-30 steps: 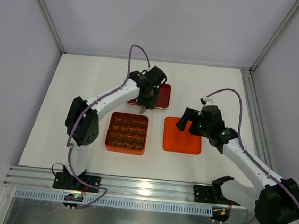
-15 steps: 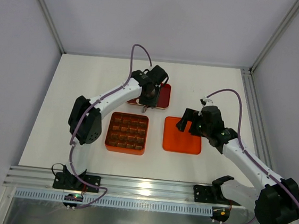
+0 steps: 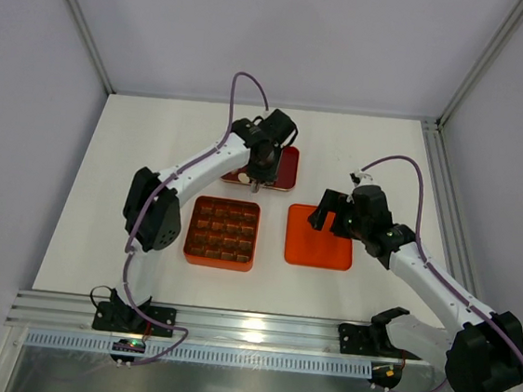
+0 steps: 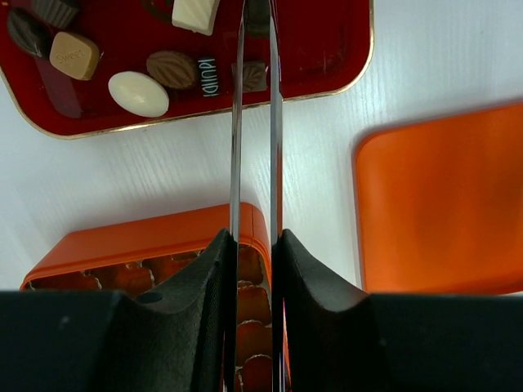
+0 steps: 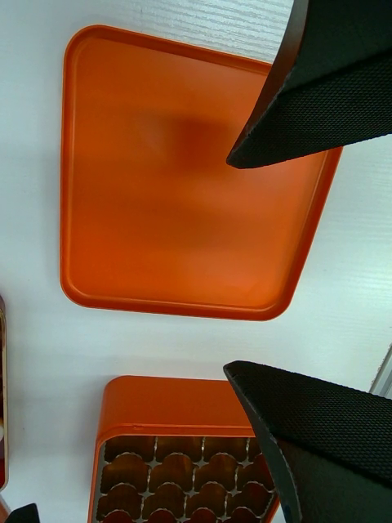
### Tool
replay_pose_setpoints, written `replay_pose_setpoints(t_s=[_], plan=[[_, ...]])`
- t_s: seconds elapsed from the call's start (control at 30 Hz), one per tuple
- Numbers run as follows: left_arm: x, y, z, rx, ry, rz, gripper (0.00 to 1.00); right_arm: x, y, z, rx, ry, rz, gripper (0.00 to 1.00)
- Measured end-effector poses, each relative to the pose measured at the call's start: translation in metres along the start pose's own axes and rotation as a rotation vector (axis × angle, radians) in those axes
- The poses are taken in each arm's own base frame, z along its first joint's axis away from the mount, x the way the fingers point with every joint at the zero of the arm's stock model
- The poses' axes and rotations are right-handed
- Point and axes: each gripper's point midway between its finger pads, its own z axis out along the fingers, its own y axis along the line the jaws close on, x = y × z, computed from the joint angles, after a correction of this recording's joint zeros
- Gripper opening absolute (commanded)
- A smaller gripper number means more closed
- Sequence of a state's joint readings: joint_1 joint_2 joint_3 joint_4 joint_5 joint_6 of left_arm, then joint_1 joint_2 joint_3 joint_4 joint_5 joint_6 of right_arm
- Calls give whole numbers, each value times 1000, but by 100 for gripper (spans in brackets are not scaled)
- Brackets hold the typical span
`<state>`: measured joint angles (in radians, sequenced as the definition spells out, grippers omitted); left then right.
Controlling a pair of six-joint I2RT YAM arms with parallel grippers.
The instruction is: Pack the chocolate
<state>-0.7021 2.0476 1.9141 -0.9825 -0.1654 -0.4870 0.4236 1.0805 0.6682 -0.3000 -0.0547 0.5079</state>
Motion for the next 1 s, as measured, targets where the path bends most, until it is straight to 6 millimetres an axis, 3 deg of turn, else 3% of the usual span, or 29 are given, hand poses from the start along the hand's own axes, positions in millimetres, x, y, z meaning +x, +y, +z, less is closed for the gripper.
replay_pose_setpoints(t_s=[0.33,0.6,0.87,1.0], plan=[[-24,-4,-19,11,-60,9,19,0,-1,0,4,-1,0,100],[-16,2,-32,3,-46,12,20,2,-3,3,11,11,0,100],[-11,20,-114,46,-147,-15,20,5,-4,5,17,23,-4,100],[4,38,-152,46,-194,-48,21,7,-4,9,20,43,-6,100]])
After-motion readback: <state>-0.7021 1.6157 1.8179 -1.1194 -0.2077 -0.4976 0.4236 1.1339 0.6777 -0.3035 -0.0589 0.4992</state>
